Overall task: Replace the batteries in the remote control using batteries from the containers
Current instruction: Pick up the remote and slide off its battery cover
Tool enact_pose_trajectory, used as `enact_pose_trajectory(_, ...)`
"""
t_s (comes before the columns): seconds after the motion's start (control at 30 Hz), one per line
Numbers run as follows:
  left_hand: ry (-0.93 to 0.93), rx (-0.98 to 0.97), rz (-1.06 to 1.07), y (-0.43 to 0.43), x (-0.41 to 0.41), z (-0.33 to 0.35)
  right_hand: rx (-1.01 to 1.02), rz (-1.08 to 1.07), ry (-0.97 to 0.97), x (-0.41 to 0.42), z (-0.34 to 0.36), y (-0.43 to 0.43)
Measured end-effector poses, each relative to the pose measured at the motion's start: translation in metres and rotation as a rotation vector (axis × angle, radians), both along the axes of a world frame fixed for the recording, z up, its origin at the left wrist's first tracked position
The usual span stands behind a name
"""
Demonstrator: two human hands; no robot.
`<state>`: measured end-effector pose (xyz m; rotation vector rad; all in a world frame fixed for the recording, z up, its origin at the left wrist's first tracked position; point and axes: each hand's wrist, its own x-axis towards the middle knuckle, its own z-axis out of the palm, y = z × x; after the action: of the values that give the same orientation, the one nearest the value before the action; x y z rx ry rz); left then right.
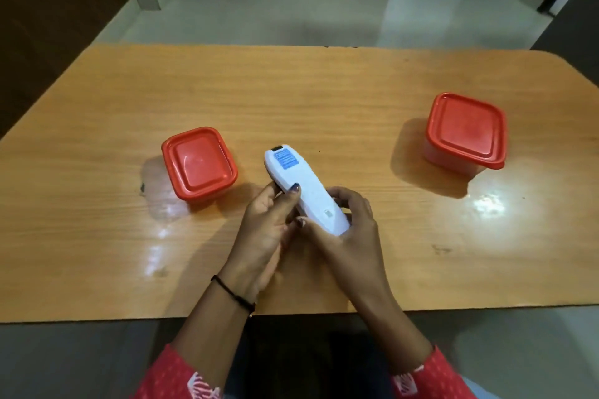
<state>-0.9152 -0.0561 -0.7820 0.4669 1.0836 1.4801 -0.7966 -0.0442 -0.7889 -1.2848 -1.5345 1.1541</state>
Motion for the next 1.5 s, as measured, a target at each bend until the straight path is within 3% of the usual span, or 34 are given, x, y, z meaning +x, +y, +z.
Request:
enact_pose_trajectory(0.33, 0.035, 0.046, -0.073, -0.006, 0.005, -0.002, -0.464, 0.140, 0.538, 0.002, 0.009, -0.004)
enact_pose_trajectory(0.53, 0.012, 0.081, -0.156, 0.003, 0.001, -0.006, -0.430, 0.159, 0.558, 0.003, 0.004, 0.006)
enact_pose_trajectory(0.77, 0.022, 0.078, -0.093, 0.007, -0.005, -0.011, -0.438, 0.180, 0.576, -0.002, -0.002, 0.015)
enact_pose_trajectory(0.9, -0.123, 0.081, 0.003, 0.009, -0.014, -0.007, -0.391, 0.288, 0.391, 0.013, 0.008, 0.026)
enact_pose_trajectory(0.97, -0.120, 0.083, 0.050, 0.008, -0.022, -0.005, -0.336, 0.209, 0.344, 0.024, 0.014, 0.034)
enact_pose_trajectory(1.13, 0.151, 0.035, -0.188, -0.003, -0.011, -0.002, -0.407, -0.119, 0.691, 0.027, 0.010, 0.041)
enact_pose_trajectory(1.27, 0.165, 0.044, -0.296, -0.004, 0.000, -0.004, -0.510, -0.015, 0.762, 0.018, 0.012, 0.034)
enact_pose_trajectory(1.5, 0.198, 0.036, -0.227, -0.001, 0.004, -0.004, -0.510, 0.144, 0.802, 0.020, 0.014, 0.036)
